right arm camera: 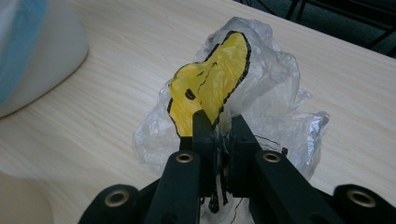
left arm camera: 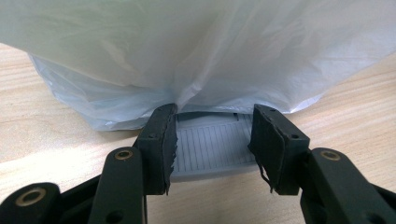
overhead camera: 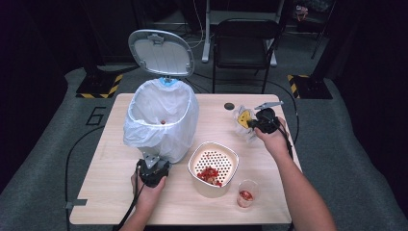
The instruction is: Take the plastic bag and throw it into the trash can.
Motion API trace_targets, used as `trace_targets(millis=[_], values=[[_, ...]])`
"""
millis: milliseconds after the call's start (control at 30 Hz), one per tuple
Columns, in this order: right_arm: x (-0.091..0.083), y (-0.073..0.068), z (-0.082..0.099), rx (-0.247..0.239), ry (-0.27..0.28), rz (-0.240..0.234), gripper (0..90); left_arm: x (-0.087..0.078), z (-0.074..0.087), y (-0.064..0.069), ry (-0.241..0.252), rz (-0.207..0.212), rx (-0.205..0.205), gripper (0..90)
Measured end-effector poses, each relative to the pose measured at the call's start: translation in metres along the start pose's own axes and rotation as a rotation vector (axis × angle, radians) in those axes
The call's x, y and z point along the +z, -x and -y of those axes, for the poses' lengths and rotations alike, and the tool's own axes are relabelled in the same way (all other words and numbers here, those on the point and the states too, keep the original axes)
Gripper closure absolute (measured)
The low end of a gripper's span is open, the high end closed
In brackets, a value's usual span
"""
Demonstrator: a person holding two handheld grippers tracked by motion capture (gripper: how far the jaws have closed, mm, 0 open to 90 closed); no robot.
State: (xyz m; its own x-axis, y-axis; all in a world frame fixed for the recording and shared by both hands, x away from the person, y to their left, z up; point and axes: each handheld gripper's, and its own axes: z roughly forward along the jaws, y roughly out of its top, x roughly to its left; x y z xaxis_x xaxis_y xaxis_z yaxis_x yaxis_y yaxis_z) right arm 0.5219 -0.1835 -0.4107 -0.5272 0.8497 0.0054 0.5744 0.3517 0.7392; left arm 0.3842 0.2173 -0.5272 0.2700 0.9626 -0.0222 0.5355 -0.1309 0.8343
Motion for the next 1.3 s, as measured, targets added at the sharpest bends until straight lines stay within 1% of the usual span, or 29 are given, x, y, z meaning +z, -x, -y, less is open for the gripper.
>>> trace_targets(millis=[33,67,100,133,167,233,300,333,367,433,467,500,567,633,667,700,767,800,833,867,900,933,967,1000,1033,1100,1167,1200,1300], values=[[-0.007,0.000,-0.003,-0.001,0.001,-0.012,84.9,0.000,0.000,0.001,0.001,0.006,-0.007,50.5],[-0.012,0.000,-0.005,-0.022,0.006,-0.017,84.9,0.000,0.000,0.001,0.000,0.006,-0.009,50.5],[-0.024,-0.001,-0.011,-0.028,0.015,-0.022,84.9,0.000,0.000,0.001,0.001,0.006,-0.010,50.5],[-0.029,-0.003,-0.013,-0.020,0.021,-0.026,84.9,0.000,0.000,0.000,0.003,-0.001,-0.002,50.5],[-0.029,-0.003,-0.013,-0.020,0.021,-0.026,84.9,0.000,0.000,0.000,0.003,-0.001,-0.002,50.5],[-0.043,-0.005,-0.020,-0.027,0.022,-0.037,84.8,0.000,0.000,0.001,0.002,0.006,-0.011,50.5],[-0.061,-0.009,-0.030,-0.039,0.042,-0.049,84.8,0.000,0.000,0.001,0.002,0.006,-0.011,50.5],[-0.065,-0.011,-0.032,-0.037,0.044,-0.051,84.8,0.000,0.000,0.001,0.004,0.006,-0.012,50.5],[-0.072,-0.012,-0.037,-0.048,0.051,-0.062,84.9,0.000,0.000,0.001,0.004,0.006,-0.013,50.5],[-0.076,-0.014,-0.039,-0.046,0.050,-0.065,84.8,0.000,0.000,0.001,0.004,0.006,-0.013,50.5],[-0.086,-0.018,-0.048,-0.060,0.056,-0.081,84.8,0.000,0.000,0.001,0.005,0.001,-0.006,50.5],[-0.089,-0.020,-0.050,-0.060,0.056,-0.088,84.8,0.000,0.000,0.000,0.004,0.000,-0.003,50.5],[-0.098,-0.026,-0.059,-0.088,0.063,-0.102,84.8,0.000,0.000,0.000,0.003,0.000,-0.003,50.5],[-0.102,-0.029,-0.062,-0.090,0.063,-0.106,84.8,0.000,0.000,0.000,0.003,0.000,-0.004,50.5],[-0.108,-0.034,-0.068,-0.110,0.067,-0.118,84.8,0.000,0.000,0.000,0.004,0.000,-0.004,50.5],[-0.111,-0.037,-0.070,-0.112,0.066,-0.124,84.8,0.000,0.000,0.000,0.005,-0.002,-0.002,50.5],[-0.118,-0.044,-0.078,-0.139,0.071,-0.141,84.8,0.000,0.000,0.000,0.003,-0.003,-0.001,50.5],[-0.123,-0.052,-0.083,-0.146,0.070,-0.158,84.9,0.000,0.000,0.000,0.003,-0.003,-0.001,50.5],[-0.123,-0.052,-0.083,-0.146,0.070,-0.158,84.9,0.000,0.000,0.000,0.003,-0.003,-0.001,50.5],[-0.128,-0.060,-0.091,-0.175,0.073,-0.179,84.8,-0.001,0.000,-0.001,-0.017,-0.004,0.023,50.5],[-0.130,-0.064,-0.094,-0.175,0.070,-0.184,84.9,0.000,0.000,0.001,-0.001,0.003,-0.012,50.5],[-0.133,-0.068,-0.097,-0.186,0.074,-0.192,84.8,0.000,0.000,0.000,0.006,-0.003,-0.004,50.5],[-0.135,-0.072,-0.100,-0.193,0.075,-0.199,84.8,0.000,0.000,0.001,0.008,-0.002,-0.006,50.5],[-0.135,-0.072,-0.100,-0.193,0.075,-0.199,84.8,0.000,0.000,0.001,0.008,-0.002,-0.006,50.5],[-0.137,-0.076,-0.104,-0.210,0.083,-0.207,84.9,0.001,0.000,0.001,0.009,0.003,-0.016,50.5],[-0.142,-0.085,-0.111,-0.227,0.092,-0.232,84.8,0.000,0.000,0.000,0.003,-0.006,0.014,50.5],[-0.147,-0.098,-0.120,-0.244,0.101,-0.258,84.8,0.000,0.000,-0.001,0.003,-0.007,0.016,50.5],[-0.148,-0.103,-0.124,-0.260,0.106,-0.258,84.8,0.000,0.000,-0.001,0.000,-0.017,0.025,50.5],[-0.149,-0.118,-0.134,-0.282,0.110,-0.274,84.8,-0.001,-0.001,-0.002,-0.009,-0.015,0.028,50.5]])
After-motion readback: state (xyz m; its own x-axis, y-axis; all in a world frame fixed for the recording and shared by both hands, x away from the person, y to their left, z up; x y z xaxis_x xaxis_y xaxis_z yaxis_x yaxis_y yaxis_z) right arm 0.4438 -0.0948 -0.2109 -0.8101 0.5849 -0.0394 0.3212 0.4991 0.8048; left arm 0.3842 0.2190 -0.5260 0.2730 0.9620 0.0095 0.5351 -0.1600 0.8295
